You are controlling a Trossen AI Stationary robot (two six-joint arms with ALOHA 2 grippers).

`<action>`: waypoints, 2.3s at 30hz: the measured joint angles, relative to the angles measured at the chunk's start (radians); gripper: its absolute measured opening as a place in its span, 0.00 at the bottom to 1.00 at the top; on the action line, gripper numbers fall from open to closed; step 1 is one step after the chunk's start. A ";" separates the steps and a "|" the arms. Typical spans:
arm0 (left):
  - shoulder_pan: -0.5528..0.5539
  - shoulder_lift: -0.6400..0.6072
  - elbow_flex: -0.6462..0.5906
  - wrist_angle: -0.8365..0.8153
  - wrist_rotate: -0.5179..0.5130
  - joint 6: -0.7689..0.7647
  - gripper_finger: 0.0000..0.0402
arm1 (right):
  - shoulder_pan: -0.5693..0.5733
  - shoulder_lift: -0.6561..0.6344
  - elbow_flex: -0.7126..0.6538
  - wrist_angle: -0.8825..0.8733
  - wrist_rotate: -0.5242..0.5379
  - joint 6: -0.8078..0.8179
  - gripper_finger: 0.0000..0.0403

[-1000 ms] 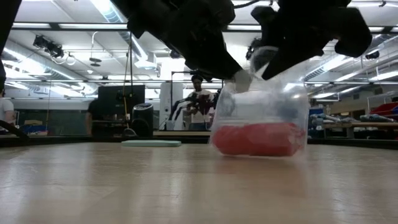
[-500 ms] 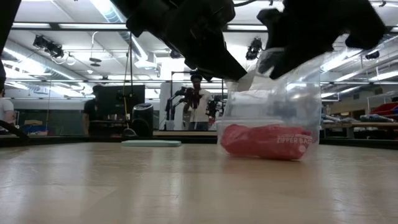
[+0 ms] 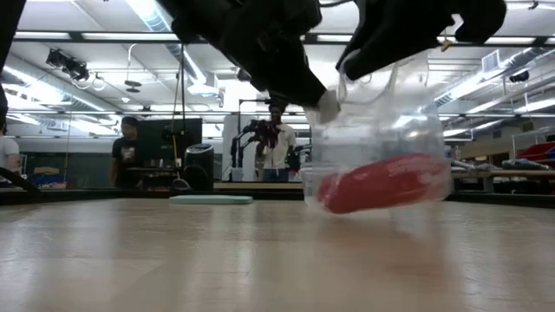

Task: Roll bandage
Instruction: Open the transparent zip bag, then put the rolled pink bandage into the transparent zip bag

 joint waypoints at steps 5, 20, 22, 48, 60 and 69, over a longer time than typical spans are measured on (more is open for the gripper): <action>0.000 -0.052 0.000 -0.050 -0.028 -0.001 0.05 | 0.003 0.000 0.000 0.022 -0.042 -0.020 0.38; -0.008 -0.041 0.001 -0.058 -0.040 0.000 0.05 | 0.034 -0.117 0.000 -0.088 -0.102 0.186 0.38; -0.008 -0.041 0.001 -0.057 -0.041 -0.001 0.05 | 0.034 -0.147 0.000 -0.141 -0.189 0.322 0.38; -0.008 -0.041 0.001 -0.059 -0.048 0.019 0.05 | 0.344 0.071 0.000 -0.400 -0.656 1.636 0.38; -0.006 -0.040 0.001 -0.057 -0.048 0.030 0.05 | 0.449 0.136 0.000 -0.341 -0.568 1.830 0.38; -0.006 -0.040 0.001 -0.063 -0.047 0.046 0.05 | 0.448 0.196 0.003 -0.345 -0.575 1.819 0.38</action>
